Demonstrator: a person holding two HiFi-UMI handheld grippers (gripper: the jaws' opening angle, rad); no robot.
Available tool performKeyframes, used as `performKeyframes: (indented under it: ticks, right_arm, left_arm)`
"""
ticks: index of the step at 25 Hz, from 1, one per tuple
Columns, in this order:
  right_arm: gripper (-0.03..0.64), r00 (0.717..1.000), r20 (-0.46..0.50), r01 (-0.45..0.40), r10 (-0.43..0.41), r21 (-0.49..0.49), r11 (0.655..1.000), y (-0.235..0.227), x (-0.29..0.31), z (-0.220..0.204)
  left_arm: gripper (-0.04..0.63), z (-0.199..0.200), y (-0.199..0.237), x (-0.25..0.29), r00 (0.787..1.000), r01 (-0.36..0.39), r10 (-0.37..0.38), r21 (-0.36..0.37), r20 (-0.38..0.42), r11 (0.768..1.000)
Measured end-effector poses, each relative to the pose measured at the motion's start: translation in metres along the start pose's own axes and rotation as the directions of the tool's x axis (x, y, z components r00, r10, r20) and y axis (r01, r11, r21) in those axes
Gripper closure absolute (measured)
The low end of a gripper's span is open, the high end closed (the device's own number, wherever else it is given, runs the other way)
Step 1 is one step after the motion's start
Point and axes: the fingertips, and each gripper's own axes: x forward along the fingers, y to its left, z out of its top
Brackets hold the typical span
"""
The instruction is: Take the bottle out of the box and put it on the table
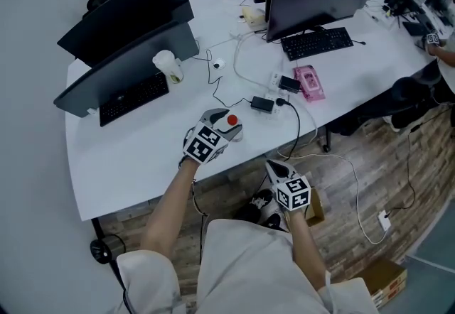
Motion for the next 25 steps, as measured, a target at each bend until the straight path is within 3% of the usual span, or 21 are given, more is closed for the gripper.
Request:
performKeyframes:
  ticks: [7, 10, 14, 19, 25]
  right_arm:
    - [0.577, 1.0, 0.016, 0.014, -0.014, 0.001, 1.0, -0.003, -0.018, -0.003]
    - [0.577, 1.0, 0.026, 0.005, -0.005, -0.009, 1.0, -0.001, -0.025, 0.001]
    - [0.577, 0.999, 0.044, -0.001, 0.002, -0.027, 1.0, 0.003, -0.036, 0.003]
    - [0.577, 0.998, 0.06, 0.008, -0.006, -0.036, 0.999, 0.011, -0.049, -0.003]
    - [0.577, 0.997, 0.071, 0.009, -0.005, -0.055, 0.998, 0.021, -0.075, -0.018]
  left_arm:
    - [0.342, -0.004, 0.005, -0.034, 0.982, -0.14, 0.157, -0.149, 0.105, 0.979]
    - [0.341, -0.011, -0.007, -0.058, 0.955, -0.195, 0.247, -0.282, 0.165, 0.939]
    - [0.342, -0.034, -0.033, -0.079, 0.923, -0.246, 0.34, -0.4, 0.182, 0.883]
    - [0.341, -0.06, -0.072, -0.096, 0.902, -0.291, 0.403, -0.467, 0.159, 0.835]
    - [0.342, -0.077, -0.131, -0.108, 0.886, -0.336, 0.444, -0.477, 0.132, 0.812]
